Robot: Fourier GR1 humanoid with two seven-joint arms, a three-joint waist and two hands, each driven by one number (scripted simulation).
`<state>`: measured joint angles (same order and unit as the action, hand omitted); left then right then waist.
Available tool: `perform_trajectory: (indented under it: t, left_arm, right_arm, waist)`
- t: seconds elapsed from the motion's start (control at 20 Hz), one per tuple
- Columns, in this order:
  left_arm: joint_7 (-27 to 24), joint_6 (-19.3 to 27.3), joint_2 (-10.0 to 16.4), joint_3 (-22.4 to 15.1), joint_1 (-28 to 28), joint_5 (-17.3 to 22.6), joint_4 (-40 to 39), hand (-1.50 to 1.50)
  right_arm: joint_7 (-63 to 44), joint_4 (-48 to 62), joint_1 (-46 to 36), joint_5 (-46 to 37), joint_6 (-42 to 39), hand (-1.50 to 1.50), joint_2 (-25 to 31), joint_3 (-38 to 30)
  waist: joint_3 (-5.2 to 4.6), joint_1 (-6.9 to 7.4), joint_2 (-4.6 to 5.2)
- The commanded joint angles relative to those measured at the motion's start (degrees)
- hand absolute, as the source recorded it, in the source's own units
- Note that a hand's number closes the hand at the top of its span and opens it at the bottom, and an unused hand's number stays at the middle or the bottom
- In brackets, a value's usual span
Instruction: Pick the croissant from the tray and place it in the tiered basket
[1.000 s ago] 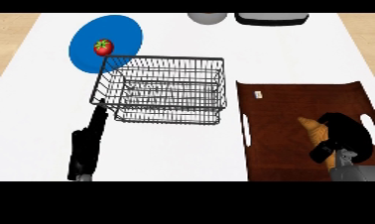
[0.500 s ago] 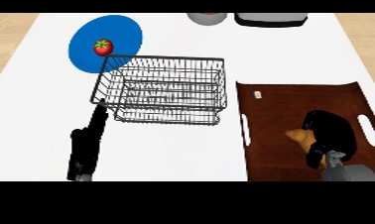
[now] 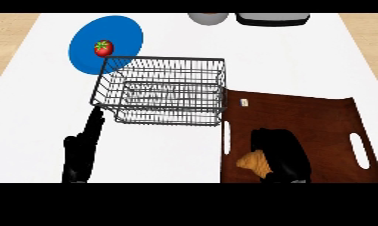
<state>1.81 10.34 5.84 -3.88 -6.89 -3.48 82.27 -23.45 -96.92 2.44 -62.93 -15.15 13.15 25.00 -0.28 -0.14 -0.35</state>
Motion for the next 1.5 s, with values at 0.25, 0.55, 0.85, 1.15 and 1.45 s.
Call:
perform_trajectory:
  t: [0.25, 0.55, 0.85, 1.15, 1.45]
  left_arm:
    - [0.23, 0.76, -0.43, 0.14, -1.04, -0.33, 0.34, 0.00]
    - [2.24, 1.14, -0.53, 0.00, 1.99, -1.03, -0.13, 0.00]
    - [-1.10, 0.59, -0.98, -1.09, -2.57, -1.22, 1.11, 0.00]
    - [-1.13, 0.65, -2.00, 0.19, 1.10, -0.31, -2.75, 0.00]
    - [-2.40, 0.26, -1.23, 0.37, 1.84, -1.36, -4.29, 0.00]
  right_arm:
    - [-5.74, -30.74, 7.53, 11.68, -3.61, 1.50, -6.25, -2.90]
    - [-12.94, -52.14, 2.42, 14.40, -10.74, 1.50, -6.16, -5.68]
    - [-22.53, -50.76, -13.57, 15.25, -18.56, 1.50, -9.68, -8.46]
    - [-35.70, -41.36, -33.50, 18.06, -22.12, 1.50, -13.05, -9.69]
    - [-42.62, -27.85, -47.42, 19.82, -15.74, 1.50, -13.12, -10.95]
  waist:
    - [0.22, -1.37, -0.21]
    - [0.21, -0.99, -0.05]
    - [0.14, 0.17, -0.13]
    - [0.13, 0.44, 0.14]
    - [0.19, 0.62, 0.22]
